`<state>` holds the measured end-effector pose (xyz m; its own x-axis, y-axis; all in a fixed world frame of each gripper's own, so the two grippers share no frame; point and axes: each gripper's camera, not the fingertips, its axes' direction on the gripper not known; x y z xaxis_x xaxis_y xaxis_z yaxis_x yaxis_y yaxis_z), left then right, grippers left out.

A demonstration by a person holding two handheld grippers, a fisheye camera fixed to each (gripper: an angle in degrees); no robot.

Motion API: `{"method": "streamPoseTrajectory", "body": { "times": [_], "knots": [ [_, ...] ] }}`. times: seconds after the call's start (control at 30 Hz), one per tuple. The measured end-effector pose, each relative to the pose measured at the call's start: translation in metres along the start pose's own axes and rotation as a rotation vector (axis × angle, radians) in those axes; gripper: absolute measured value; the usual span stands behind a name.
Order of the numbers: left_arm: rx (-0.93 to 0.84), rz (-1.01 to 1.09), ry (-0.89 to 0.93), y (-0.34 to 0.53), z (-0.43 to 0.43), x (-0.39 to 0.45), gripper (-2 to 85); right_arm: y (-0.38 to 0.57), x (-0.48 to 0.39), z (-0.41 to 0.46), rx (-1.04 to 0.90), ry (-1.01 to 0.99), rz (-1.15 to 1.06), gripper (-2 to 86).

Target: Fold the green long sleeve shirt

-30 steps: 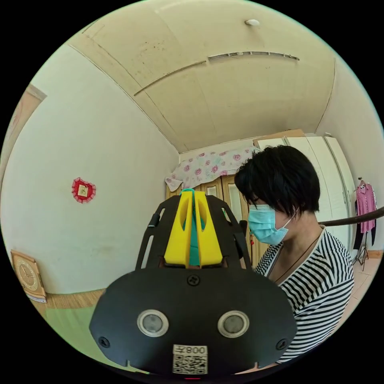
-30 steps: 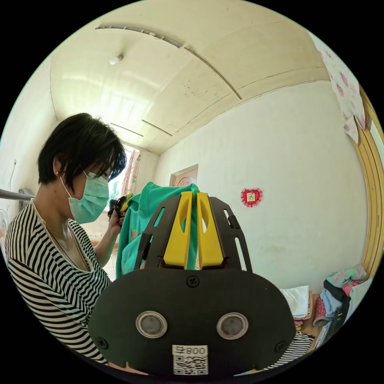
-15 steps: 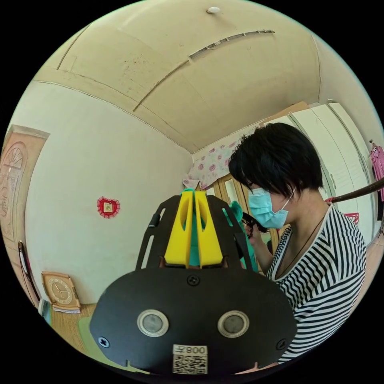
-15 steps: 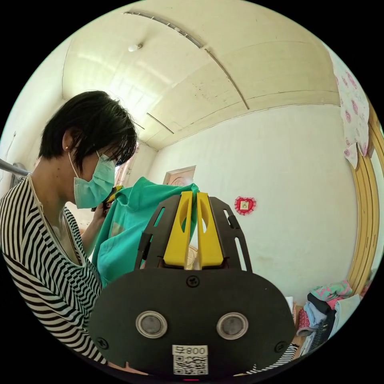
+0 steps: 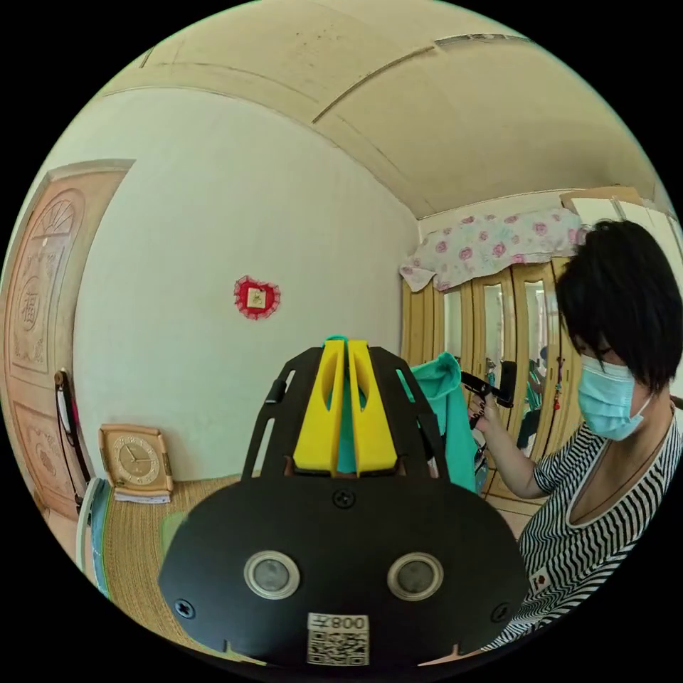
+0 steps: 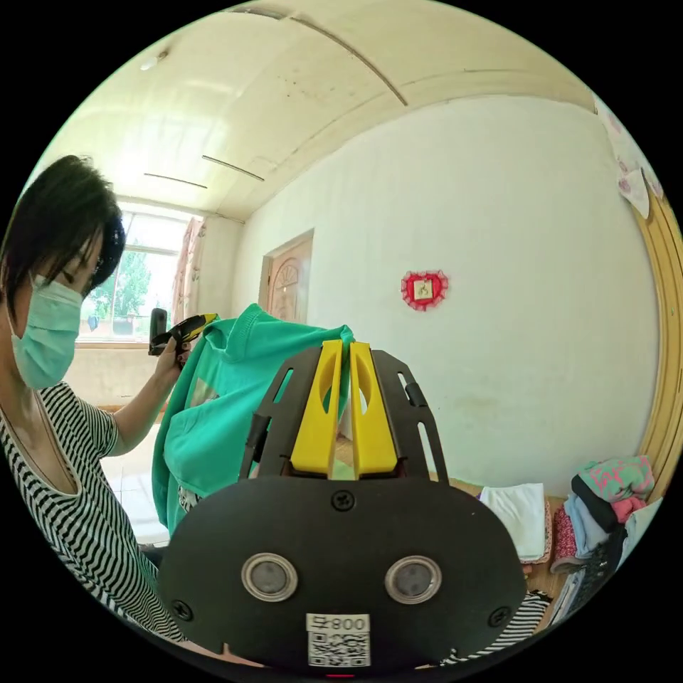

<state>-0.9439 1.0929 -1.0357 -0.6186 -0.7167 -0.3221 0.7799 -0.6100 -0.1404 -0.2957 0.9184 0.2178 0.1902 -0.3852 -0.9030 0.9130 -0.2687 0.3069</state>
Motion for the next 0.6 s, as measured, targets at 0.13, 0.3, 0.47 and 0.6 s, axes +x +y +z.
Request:
{"method": "streamPoseTrajectory", "body": {
  "times": [0.13,0.3,0.47,0.6],
  "knots": [
    [-0.142,-0.159,-0.050,0.025,0.104,-0.099,1.3,0.064,0.085,0.157,-0.211,0.043,0.109,1.9],
    [-0.474,-0.456,-0.180,0.144,0.264,-0.262,4.2,0.199,0.189,0.359,-0.589,0.094,0.290,2.3],
    [-0.652,-0.711,-0.187,0.306,0.310,-0.346,7.6,0.423,0.247,0.480,-0.966,0.219,0.470,2.0],
    [-0.793,-0.829,-0.061,0.435,0.288,-0.343,9.6,0.540,0.207,0.496,-0.978,0.013,0.478,2.9]
  ]
}}
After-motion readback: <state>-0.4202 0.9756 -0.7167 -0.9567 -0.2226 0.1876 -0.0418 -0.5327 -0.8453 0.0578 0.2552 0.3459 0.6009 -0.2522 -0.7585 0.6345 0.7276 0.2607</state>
